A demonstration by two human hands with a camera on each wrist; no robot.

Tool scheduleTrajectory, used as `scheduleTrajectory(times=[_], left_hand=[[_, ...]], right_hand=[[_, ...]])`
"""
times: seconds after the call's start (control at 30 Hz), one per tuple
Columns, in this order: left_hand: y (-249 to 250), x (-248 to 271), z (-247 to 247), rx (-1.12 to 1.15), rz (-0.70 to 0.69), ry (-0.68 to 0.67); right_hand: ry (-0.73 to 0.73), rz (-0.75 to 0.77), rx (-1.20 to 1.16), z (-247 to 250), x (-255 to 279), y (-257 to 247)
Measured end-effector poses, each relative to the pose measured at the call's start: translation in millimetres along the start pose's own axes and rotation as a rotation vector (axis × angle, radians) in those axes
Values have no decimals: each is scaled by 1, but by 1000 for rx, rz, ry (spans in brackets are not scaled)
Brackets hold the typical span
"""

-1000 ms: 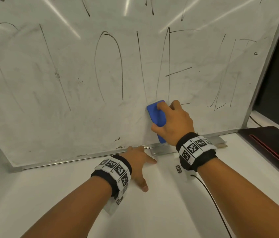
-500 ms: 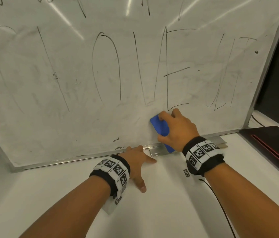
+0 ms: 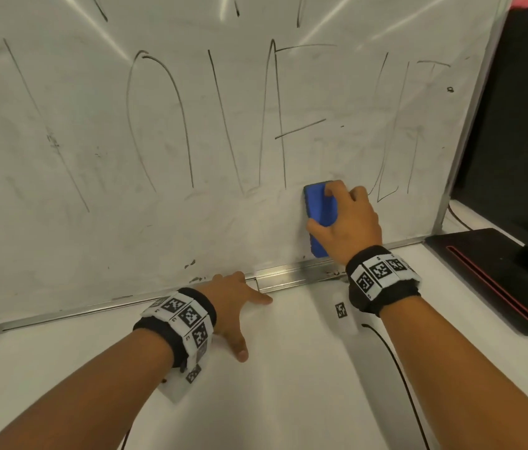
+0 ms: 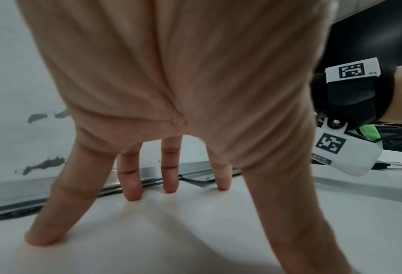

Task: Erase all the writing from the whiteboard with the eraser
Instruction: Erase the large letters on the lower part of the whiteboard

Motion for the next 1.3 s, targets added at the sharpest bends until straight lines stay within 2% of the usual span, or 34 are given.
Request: scheduleTrajectory(times=[0.07,0.17,0.23,0.33,0.4,0.47,0.53,0.6,0.7,0.77,0.8,0.93,1.0,1.07,1.13,1.2,1.3], left_hand=[[2,0,2,-5,0,-10],[9,-3,8,-10,-20,-15],[17,-8,12,6,-65,3],[31,-15,14,-3,-92,26],[36,-18,15,-9,-64,48],[40,-20,16,-16,-42,67],[46,-21,20,-49,-41,72],[55,-20,22,-117,-50,80],[65,-19,23,-221,-76,119],[70,-21,24,-268,-108,131],[73,-24,26,-282,-130,136],[81,-31,29,-257,-191,168],[81,-33,27,-231,-198,157],[82,-36,24,-202,-216,129],[87,-39,24,-183,-260,99],[95,-44,25,-151,-302,91],[109,-54,28,-61,-317,98]], right_hand=[[-5,-8,-32,-1,2,-1],[-126,114,-24,-9,11,-13],[-105,123,-21,-9,9,-13],[49,-76,-87,1,0,6],[73,-163,-118,2,-1,12],[9,-104,-120,-3,4,4],[-114,45,-83,-12,14,-10],[-136,91,-56,-14,16,-12],[24,-133,-106,-4,2,10],[61,-198,-118,-2,0,18],[44,-174,-132,-3,3,16],[-145,101,-141,-15,17,-9],[-71,29,-148,-9,8,0],[70,-164,-180,6,-3,25],[145,-296,-173,16,-8,47],[145,-298,-180,16,-8,52],[76,-185,-207,7,-8,50]])
Point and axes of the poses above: each hand's wrist, its own x-axis away from the middle knuckle, its own z-axis out of the back of the hand, y = z × x, the point moved 3 cm from there along -x, towards the middle knuckle, and after that the axes turned 14 degrees about y, right-handed, at the moved point
